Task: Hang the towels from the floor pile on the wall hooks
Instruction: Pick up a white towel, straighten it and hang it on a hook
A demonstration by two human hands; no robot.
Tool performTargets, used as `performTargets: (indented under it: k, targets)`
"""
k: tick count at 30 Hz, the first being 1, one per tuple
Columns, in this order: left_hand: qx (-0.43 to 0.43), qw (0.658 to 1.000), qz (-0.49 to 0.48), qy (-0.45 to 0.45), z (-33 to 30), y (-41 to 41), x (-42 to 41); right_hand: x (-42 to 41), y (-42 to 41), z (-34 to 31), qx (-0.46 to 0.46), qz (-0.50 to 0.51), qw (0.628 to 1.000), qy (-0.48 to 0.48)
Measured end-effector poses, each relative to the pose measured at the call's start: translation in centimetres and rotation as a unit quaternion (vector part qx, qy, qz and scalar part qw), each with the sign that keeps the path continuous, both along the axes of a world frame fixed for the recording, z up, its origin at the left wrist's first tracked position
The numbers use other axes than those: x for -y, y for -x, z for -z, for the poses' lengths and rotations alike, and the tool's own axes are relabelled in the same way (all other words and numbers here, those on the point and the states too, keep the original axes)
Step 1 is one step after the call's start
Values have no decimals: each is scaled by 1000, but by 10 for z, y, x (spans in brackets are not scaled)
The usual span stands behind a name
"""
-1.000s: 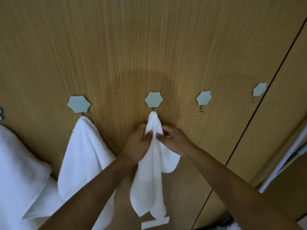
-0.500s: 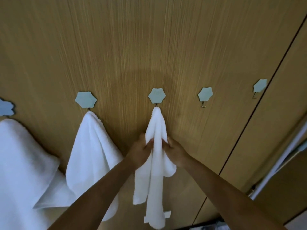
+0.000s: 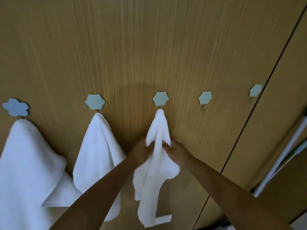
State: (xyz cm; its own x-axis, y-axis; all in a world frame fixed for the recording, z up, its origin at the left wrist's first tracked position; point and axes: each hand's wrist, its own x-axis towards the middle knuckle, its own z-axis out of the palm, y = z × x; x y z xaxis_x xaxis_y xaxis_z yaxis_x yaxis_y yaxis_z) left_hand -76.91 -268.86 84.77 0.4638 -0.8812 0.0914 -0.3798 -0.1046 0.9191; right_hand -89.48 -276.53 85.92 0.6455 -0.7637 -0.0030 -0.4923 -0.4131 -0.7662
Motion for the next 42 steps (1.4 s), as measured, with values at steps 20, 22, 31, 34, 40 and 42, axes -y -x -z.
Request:
performTargets:
  k: [20,22,31,34,40,42]
  targets:
    - [410,911,0,49,-41,-21,-48,-81,-3,-34,-91,73,937,329]
    - [419,907,3,54,-41,-22,-58,-92,-2,-34,-105,70,934,334]
    - [494,869,-18,32,-37,-4,-141,-154,10,-37,-139,47,922,359]
    - [494,868,-50,-6,-30,2,-183,-190,13,-30,-131,10,927,352]
    - [483,867,-89,-84,-17,20,-284,-281,17,-20,-116,-46,931,343]
    - [464,875,-103,-91,-15,20,-316,-307,14,-19,-118,-70,922,361]
